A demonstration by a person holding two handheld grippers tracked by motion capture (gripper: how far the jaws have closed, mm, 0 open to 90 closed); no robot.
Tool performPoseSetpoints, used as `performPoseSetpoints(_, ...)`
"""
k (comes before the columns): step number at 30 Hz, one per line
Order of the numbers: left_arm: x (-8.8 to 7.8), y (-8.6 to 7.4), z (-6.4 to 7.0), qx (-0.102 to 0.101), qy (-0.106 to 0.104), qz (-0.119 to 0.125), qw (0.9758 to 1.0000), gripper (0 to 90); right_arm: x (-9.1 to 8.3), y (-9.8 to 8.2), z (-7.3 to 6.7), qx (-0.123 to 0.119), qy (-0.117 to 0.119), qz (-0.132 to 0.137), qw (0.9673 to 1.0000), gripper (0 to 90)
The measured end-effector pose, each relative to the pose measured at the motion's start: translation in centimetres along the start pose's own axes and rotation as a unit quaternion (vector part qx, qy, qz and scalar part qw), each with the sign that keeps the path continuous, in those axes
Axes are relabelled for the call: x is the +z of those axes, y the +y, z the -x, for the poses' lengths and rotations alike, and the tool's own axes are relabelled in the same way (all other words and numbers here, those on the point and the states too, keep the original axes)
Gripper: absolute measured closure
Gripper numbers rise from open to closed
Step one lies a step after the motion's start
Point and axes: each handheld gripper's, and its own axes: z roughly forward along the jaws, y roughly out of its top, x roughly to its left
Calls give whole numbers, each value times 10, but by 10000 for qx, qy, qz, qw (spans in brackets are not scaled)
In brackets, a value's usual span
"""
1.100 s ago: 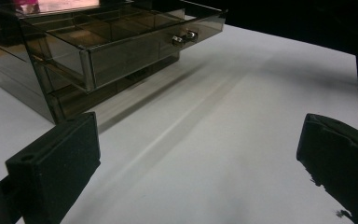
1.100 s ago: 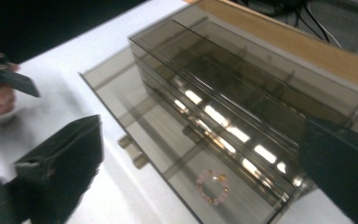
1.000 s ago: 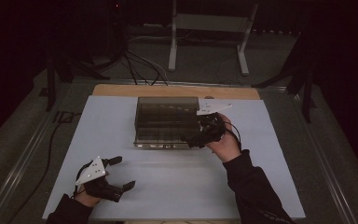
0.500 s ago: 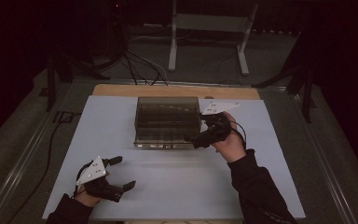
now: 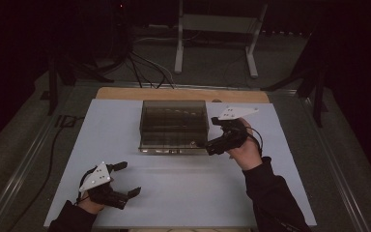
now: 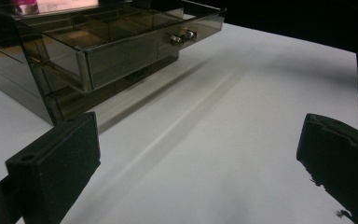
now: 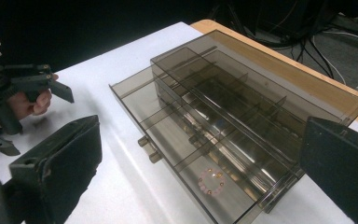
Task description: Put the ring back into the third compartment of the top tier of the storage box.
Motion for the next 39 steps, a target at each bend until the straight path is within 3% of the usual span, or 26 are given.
performPoseSetpoints(7, -1, 0, 0, 8, 9, 0, 10000, 6, -5, -14, 5, 35, 36, 99, 9999, 0)
performPoseSetpoints(12, 0, 0, 0, 7, 3, -6, 10000, 6, -10, -27, 9, 98, 183, 208, 9996, 0)
performPoseSetpoints(27, -1, 0, 0, -4, 7, 0, 10000, 5, -13, -66, 15, 174, 67, 33, 9998, 0)
performPoseSetpoints(39, -1, 0, 0, 0, 11, -4, 10000, 6, -11, -96, 17, 307, 166, 30, 9994, 0)
